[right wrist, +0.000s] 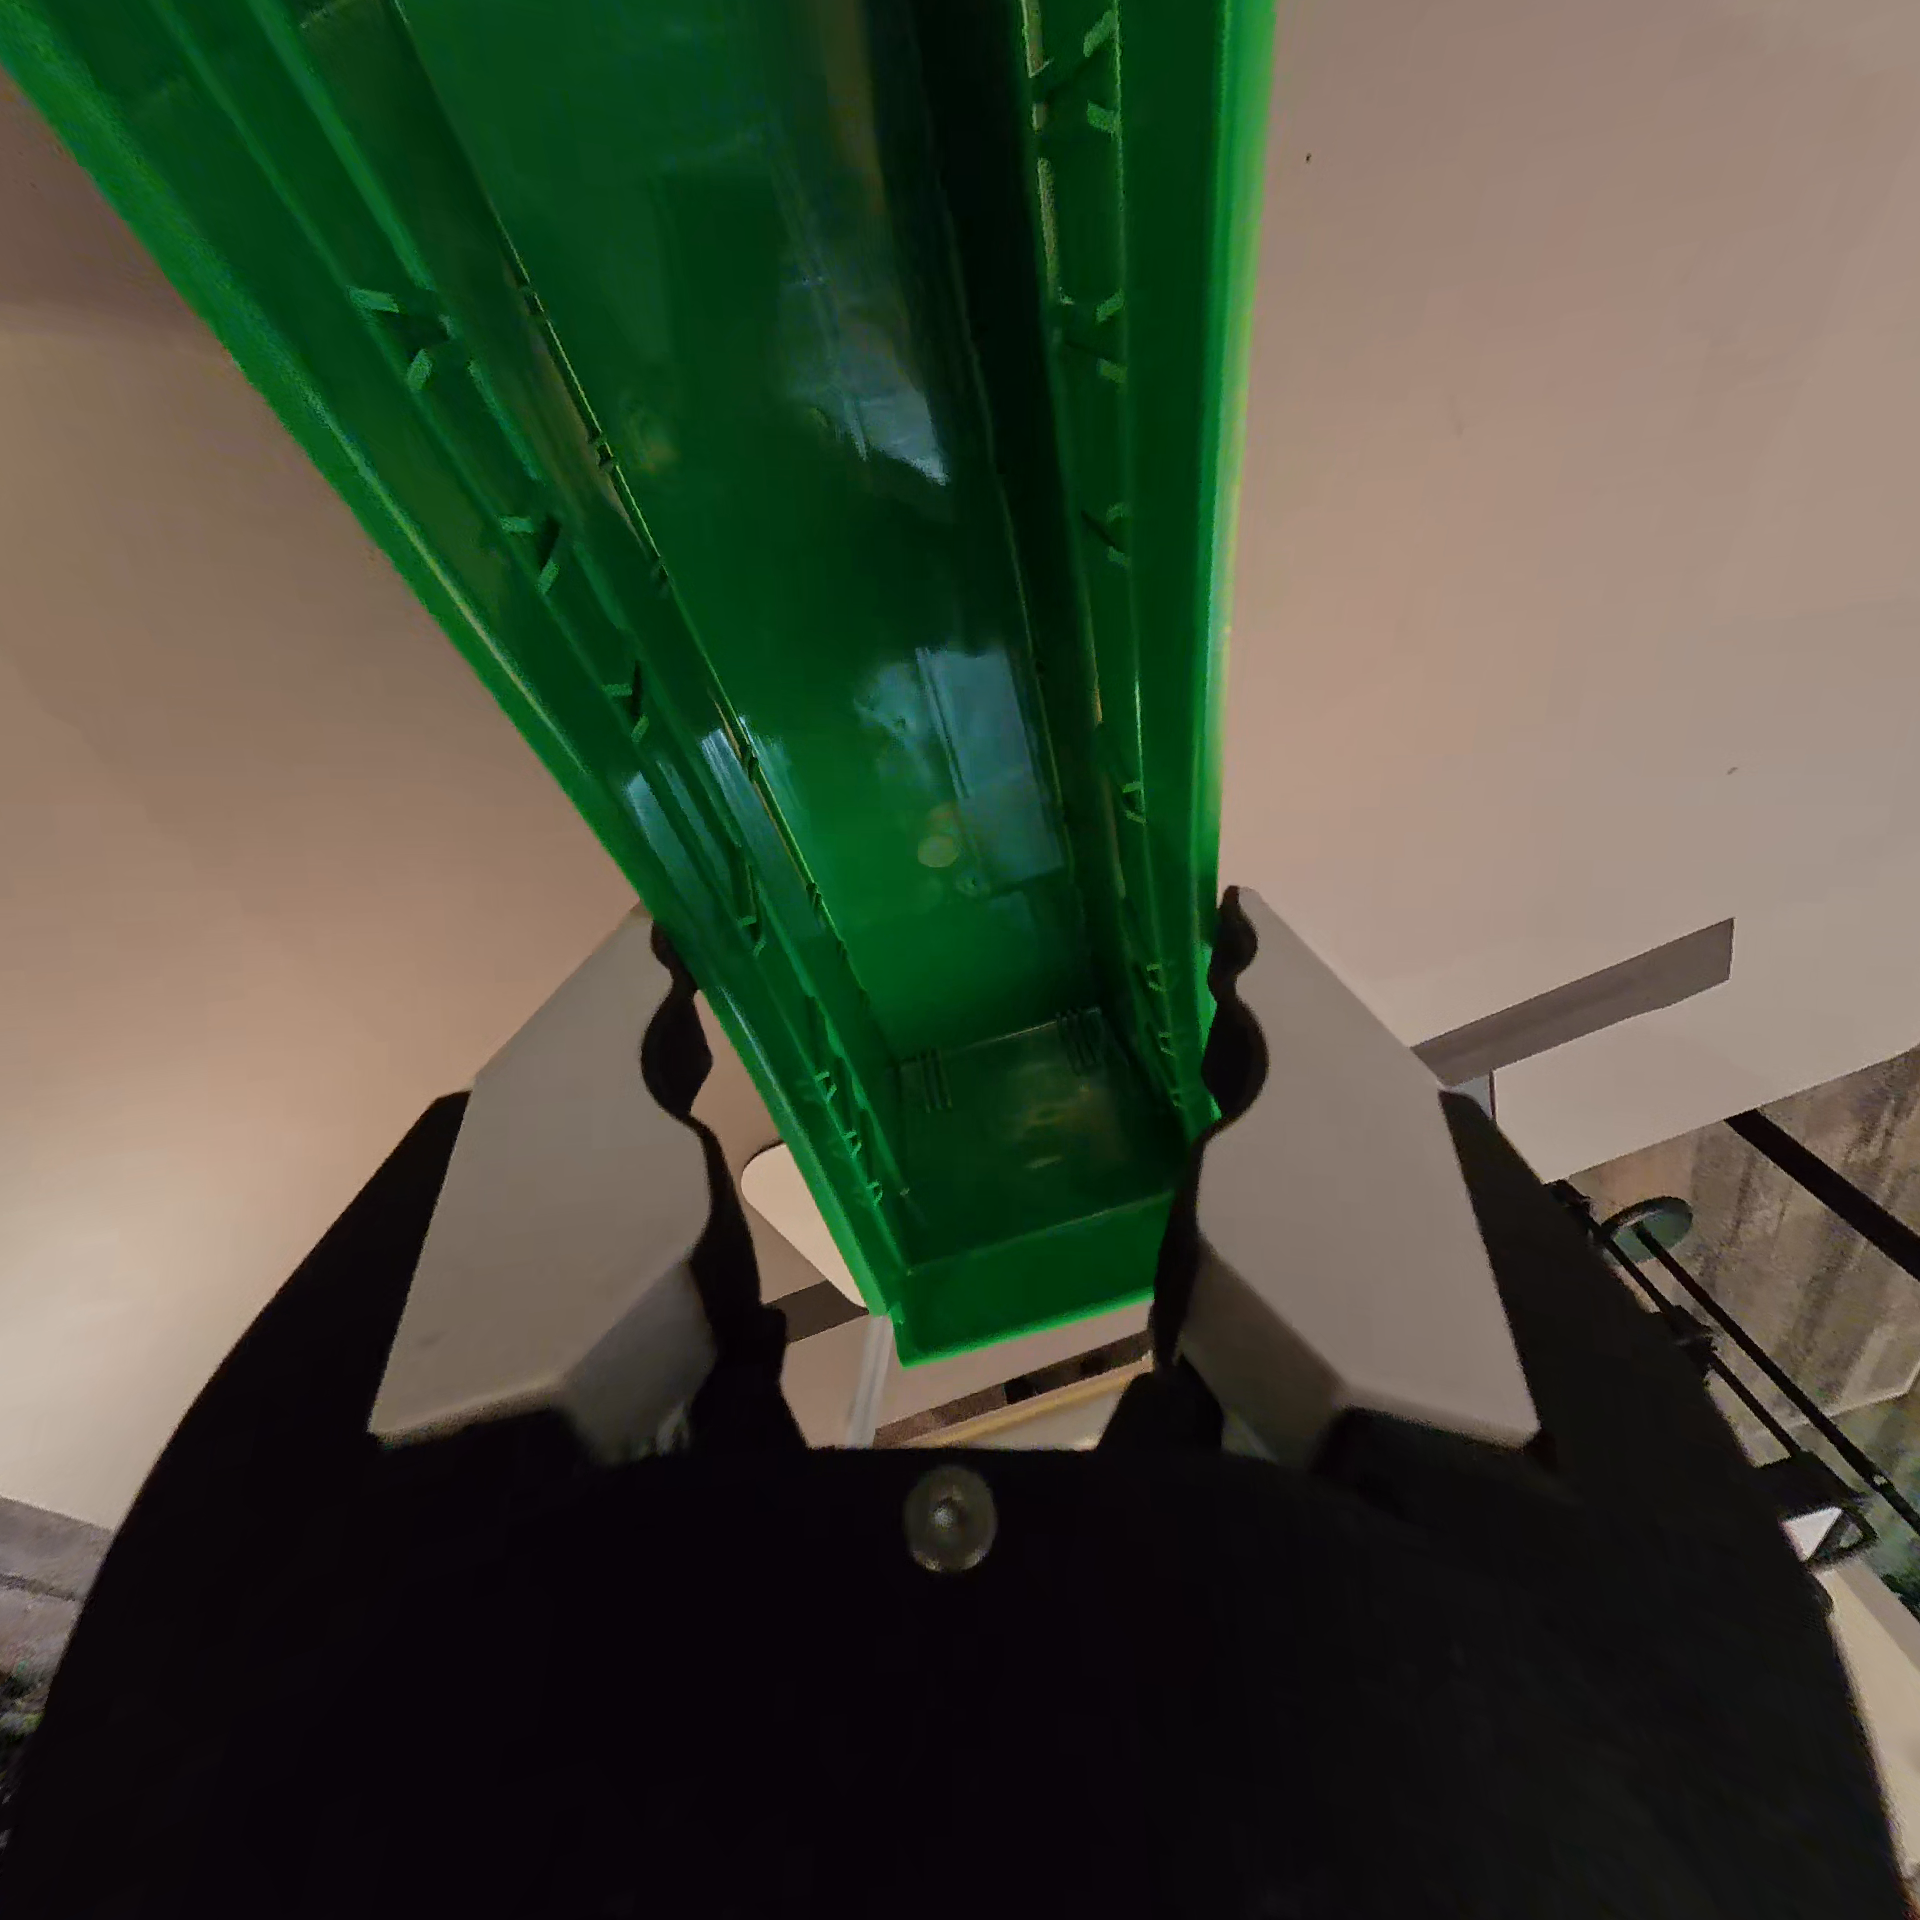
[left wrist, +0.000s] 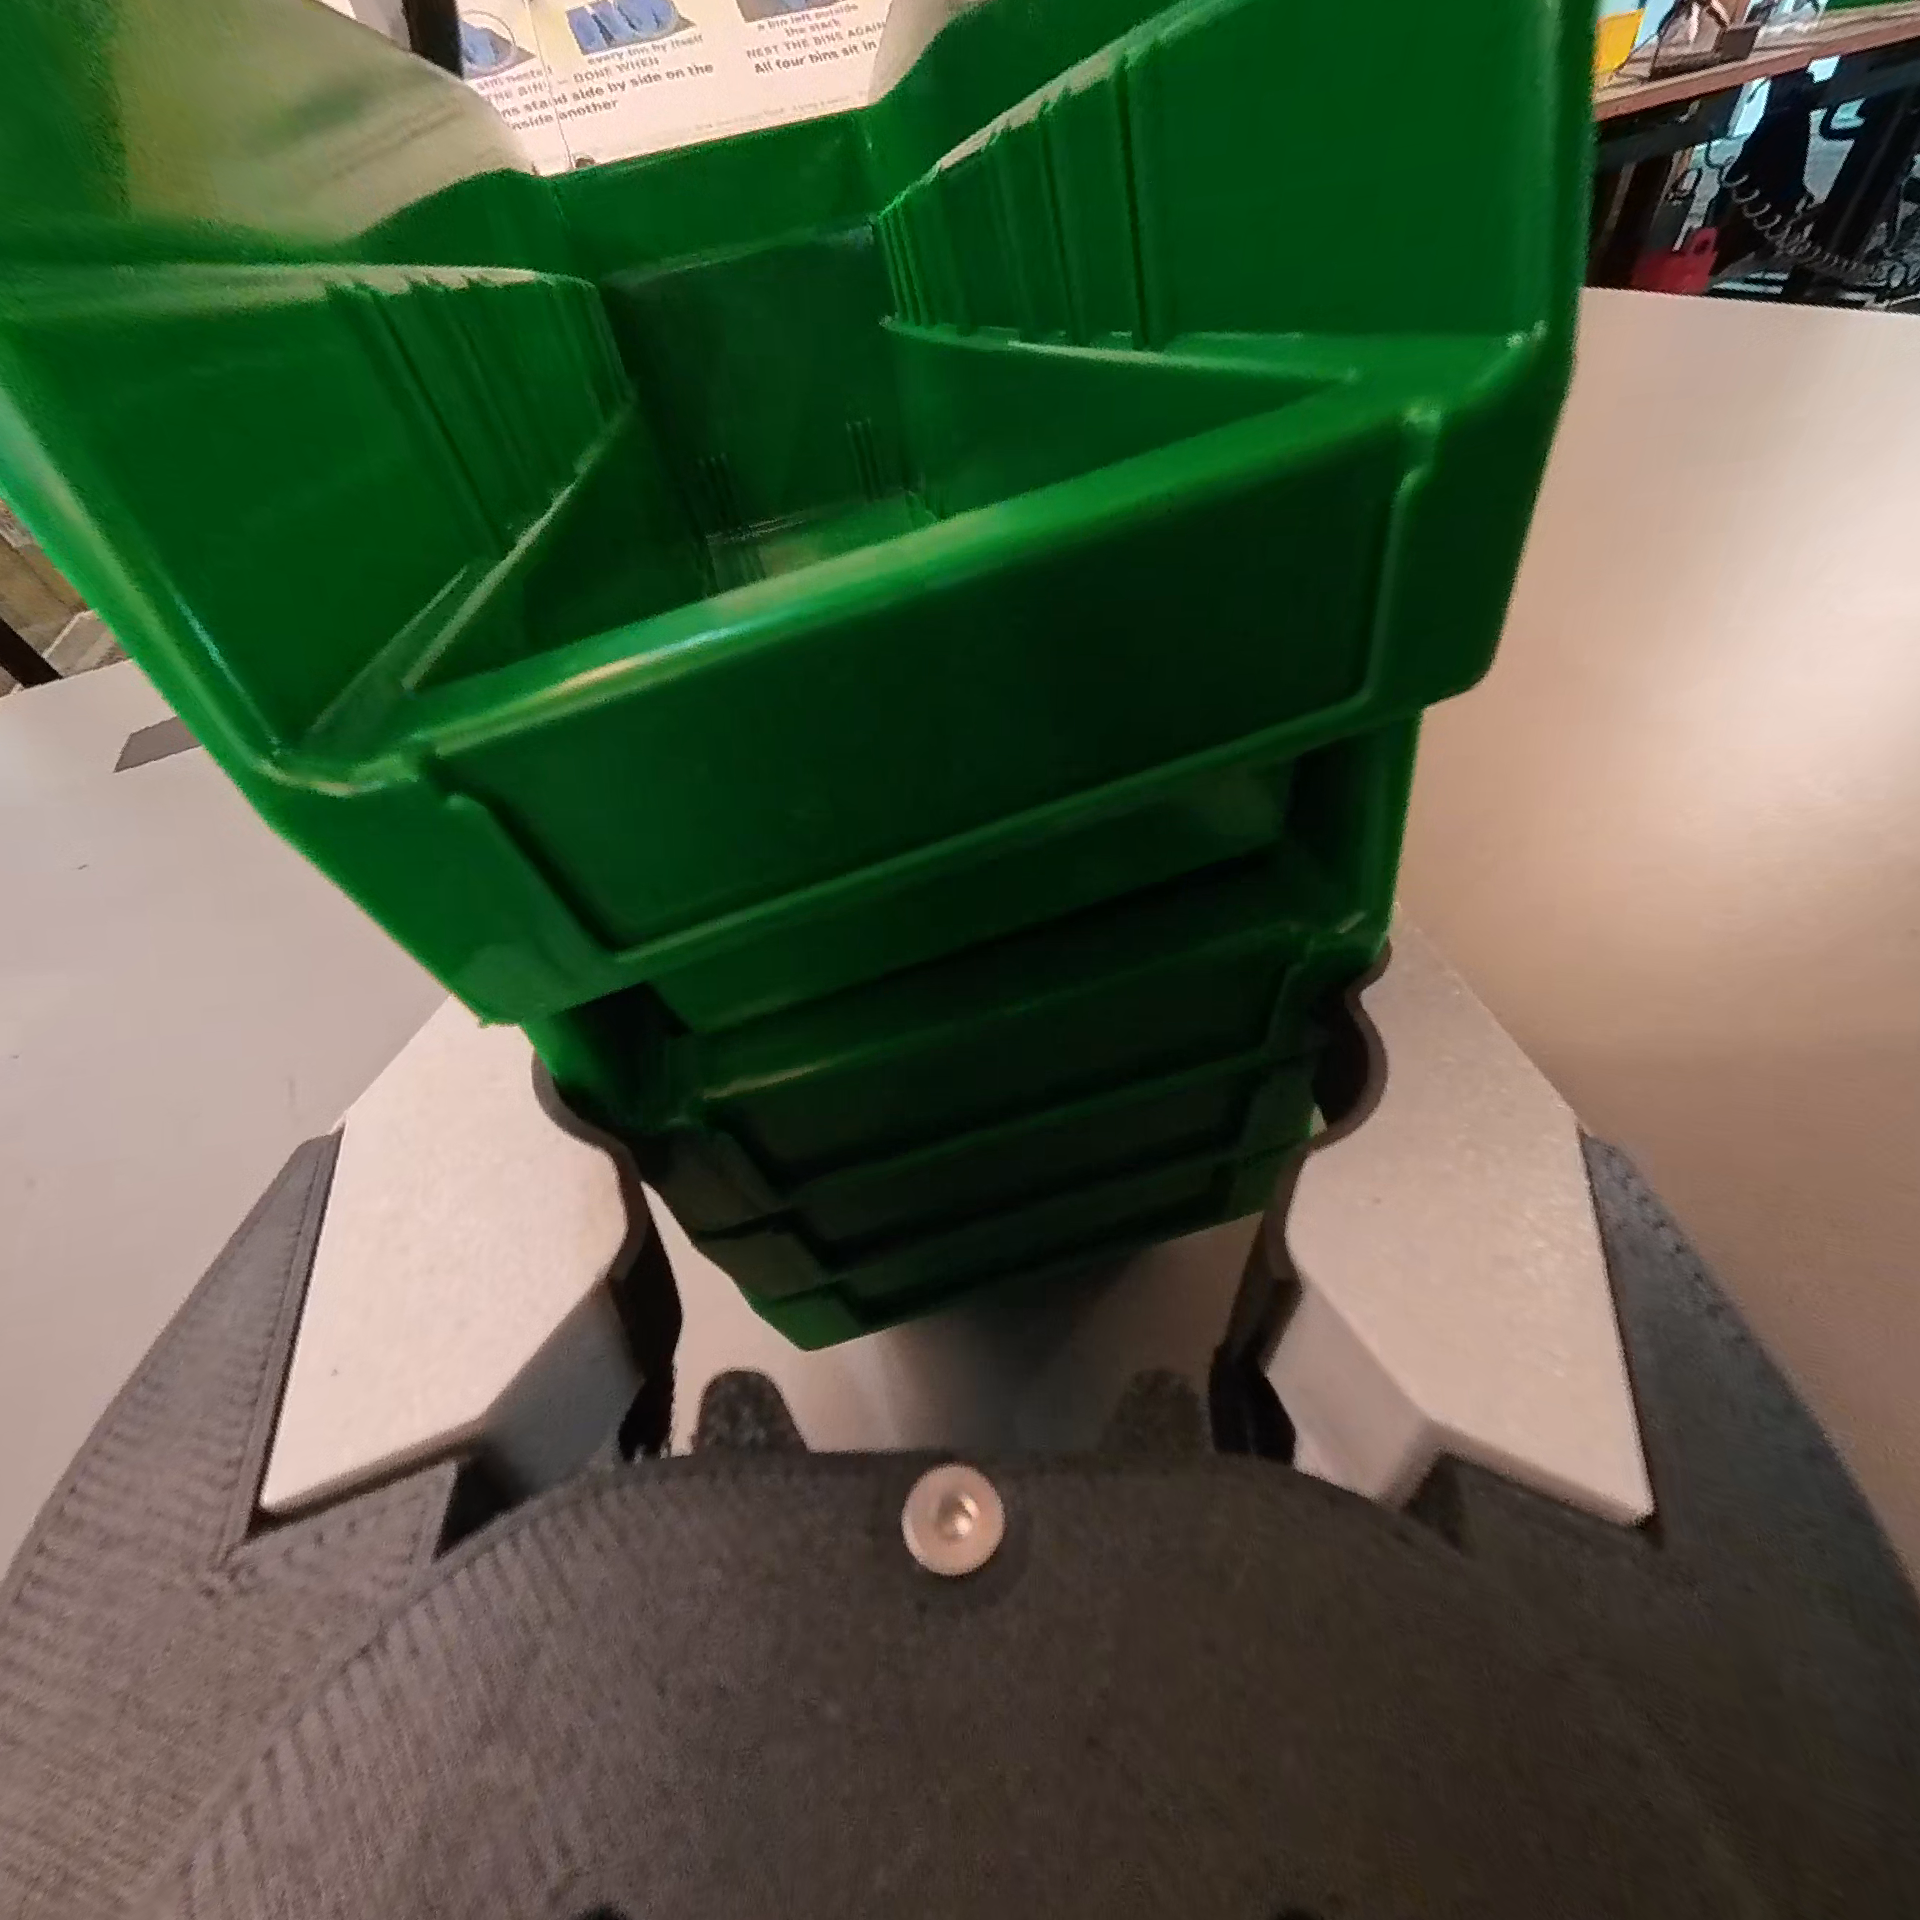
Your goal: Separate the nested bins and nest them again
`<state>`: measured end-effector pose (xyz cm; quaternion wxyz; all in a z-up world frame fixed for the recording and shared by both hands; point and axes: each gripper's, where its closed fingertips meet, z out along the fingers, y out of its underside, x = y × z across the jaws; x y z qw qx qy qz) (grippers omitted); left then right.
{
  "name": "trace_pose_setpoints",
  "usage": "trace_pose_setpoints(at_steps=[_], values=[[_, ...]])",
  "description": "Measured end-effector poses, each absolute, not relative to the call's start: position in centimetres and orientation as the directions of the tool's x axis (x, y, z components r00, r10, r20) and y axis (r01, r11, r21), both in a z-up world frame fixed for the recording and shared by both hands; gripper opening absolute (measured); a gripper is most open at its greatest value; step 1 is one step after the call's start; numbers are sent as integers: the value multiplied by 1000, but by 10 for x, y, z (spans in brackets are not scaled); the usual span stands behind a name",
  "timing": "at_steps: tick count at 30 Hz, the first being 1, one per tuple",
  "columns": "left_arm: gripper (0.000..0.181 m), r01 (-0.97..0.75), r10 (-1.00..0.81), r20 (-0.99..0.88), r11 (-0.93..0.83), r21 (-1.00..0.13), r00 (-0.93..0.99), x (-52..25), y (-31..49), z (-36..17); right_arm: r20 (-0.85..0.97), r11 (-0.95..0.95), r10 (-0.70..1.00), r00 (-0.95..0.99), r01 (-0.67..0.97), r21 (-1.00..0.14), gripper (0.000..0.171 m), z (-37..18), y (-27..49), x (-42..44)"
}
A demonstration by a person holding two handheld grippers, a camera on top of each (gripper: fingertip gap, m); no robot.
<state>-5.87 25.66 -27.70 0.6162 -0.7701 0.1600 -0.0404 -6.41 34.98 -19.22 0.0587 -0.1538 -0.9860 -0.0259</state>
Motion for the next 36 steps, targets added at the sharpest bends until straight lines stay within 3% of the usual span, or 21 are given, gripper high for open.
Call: trace_pose_setpoints(at_steps=[11,25,31,36], values=[[138,-200,-294,-139,-188,-962,946,-59,257,-277,155,950,307,-939,311,2,91,-171,347,-65],[138,-198,-292,-138,-188,-962,946,-59,257,-277,294,908,363,-884,406,100,91,-98,360,-13],[138,-193,-287,-133,-193,-962,949,-60,257,-277,257,868,426,-867,472,155,91,-103,366,44],[137,-190,-278,-131,-199,-961,952,-66,256,-278,176,869,432,-885,460,181,92,-147,354,76]])
